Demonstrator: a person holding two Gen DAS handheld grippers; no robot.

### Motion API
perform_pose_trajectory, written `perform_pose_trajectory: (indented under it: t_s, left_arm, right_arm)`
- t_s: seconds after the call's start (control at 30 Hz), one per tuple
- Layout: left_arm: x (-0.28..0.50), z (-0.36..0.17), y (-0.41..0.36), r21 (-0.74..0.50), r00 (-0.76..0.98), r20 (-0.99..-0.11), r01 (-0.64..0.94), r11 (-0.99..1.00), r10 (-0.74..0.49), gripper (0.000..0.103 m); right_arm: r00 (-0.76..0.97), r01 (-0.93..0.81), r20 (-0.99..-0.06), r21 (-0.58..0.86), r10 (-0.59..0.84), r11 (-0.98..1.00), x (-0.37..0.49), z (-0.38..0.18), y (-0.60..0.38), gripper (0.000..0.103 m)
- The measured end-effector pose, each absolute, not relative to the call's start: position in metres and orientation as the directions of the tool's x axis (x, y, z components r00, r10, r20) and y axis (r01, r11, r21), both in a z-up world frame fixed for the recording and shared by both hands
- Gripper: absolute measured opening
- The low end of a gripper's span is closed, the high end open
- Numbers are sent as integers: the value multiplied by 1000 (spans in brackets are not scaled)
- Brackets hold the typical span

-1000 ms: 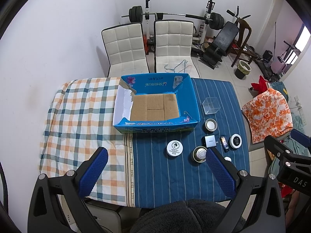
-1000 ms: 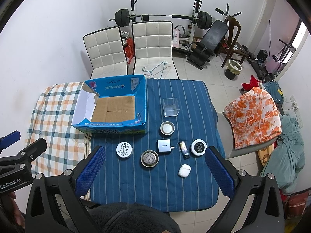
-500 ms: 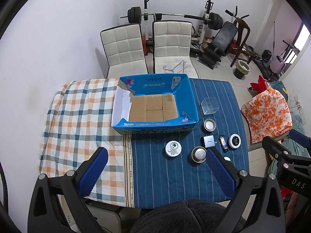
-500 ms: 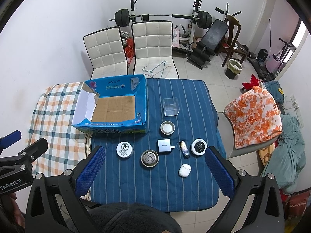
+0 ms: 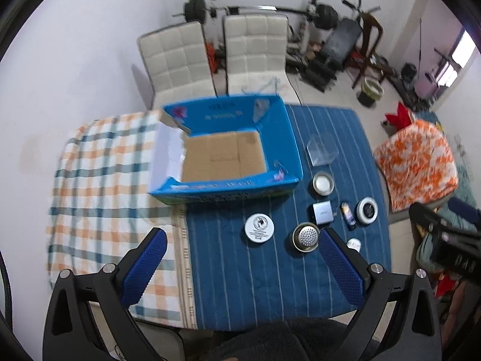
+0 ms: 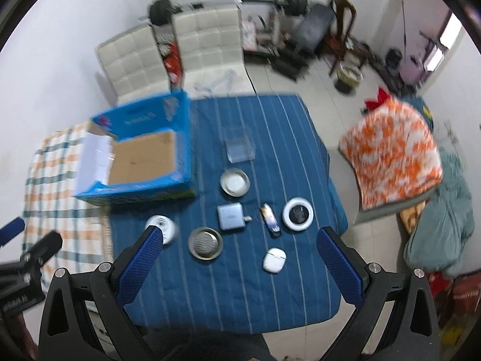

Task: Organize rigid objects
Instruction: 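Grasp the round metal strainer with the left tool while the right tool grasps the black charger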

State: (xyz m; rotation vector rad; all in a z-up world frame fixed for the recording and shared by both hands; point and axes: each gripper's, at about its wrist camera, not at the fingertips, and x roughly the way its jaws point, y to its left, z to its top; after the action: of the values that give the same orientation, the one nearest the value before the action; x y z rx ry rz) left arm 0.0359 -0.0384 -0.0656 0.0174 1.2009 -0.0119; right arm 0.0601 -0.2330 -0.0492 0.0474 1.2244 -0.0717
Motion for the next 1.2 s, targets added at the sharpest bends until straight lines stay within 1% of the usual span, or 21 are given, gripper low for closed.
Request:
perform_pose_trajectory:
  t_s: [0.1,0.2,0.27,0.3,0.33,0.43,0.6,0.73,0.77,0.8,0.83,0.87,0.9,0.93,1.0,1.07,1.17,1.2]
  left_arm:
    - [52,-120,-61,12,292,-956,68,998,-8,103]
    - [66,-180,-85,-10,203,-979,112,994,-33,103]
    - [74,-214,-101,-15,171,-985,136,991,-38,103]
    - [79,-231,-110,-22,154,-987,148,989,-45,102]
    - [83,-245,-118,-31,142,-988,158,987,-54,99]
    - [92,-288,-145,-29,105,-993,203,979,-51,99]
    - [97,-336,-168,-33,22,-999,250,968,-40,99]
    - [100,-362,-173,-30,-15,-1000,258,966,-27,98]
    - [101,-368,-171,-38,-29,-999,249,968,-32,95]
    - [102,-371,-169,-55,-35,-998,240,969,-48,86]
    - [103,-372,-166,-81,-39,-996,226,971,-74,79]
    - [103,-370,-163,-104,-33,-995,210,972,-99,75]
    - [103,-367,-162,-110,-17,-994,208,972,-109,69]
    - [102,-363,-161,-86,0,-996,211,974,-88,68]
    - [102,-358,-151,-70,17,-997,184,980,-75,68]
    - [102,-354,-134,-72,11,-997,129,989,-74,68]
    - [98,-347,-114,-34,25,-999,115,993,-37,68]
    - [97,-346,-108,-28,23,-999,107,994,-31,68]
  right_arm:
    - [270,128,-963,19,-16,992,74,-112,-261,103]
    - [223,162,-975,35,-2,986,81,-170,-286,103]
    - [187,184,-982,65,30,981,85,-207,-301,103]
    - [172,192,-984,69,35,979,84,-219,-306,103]
    - [154,201,-987,82,51,976,86,-236,-314,102]
    - [117,224,-991,92,67,970,87,-270,-330,102]
    - [93,227,-993,94,74,969,90,-291,-338,102]
    - [90,189,-993,98,82,977,96,-296,-331,102]
    - [90,174,-992,100,86,980,99,-299,-327,102]
    - [81,166,-992,104,92,981,100,-299,-323,102]
    - [75,158,-992,115,104,981,103,-302,-319,102]
    - [71,152,-990,129,120,980,105,-302,-315,102]
    - [69,145,-988,144,136,979,109,-304,-310,101]
    - [67,133,-987,153,145,979,113,-306,-303,101]
    - [64,100,-985,165,159,981,120,-310,-289,92]
    - [44,92,-984,177,173,980,128,-319,-277,91]
    - [23,93,-979,202,201,975,141,-333,-260,90]
    - [13,86,-980,201,201,976,145,-338,-255,89]
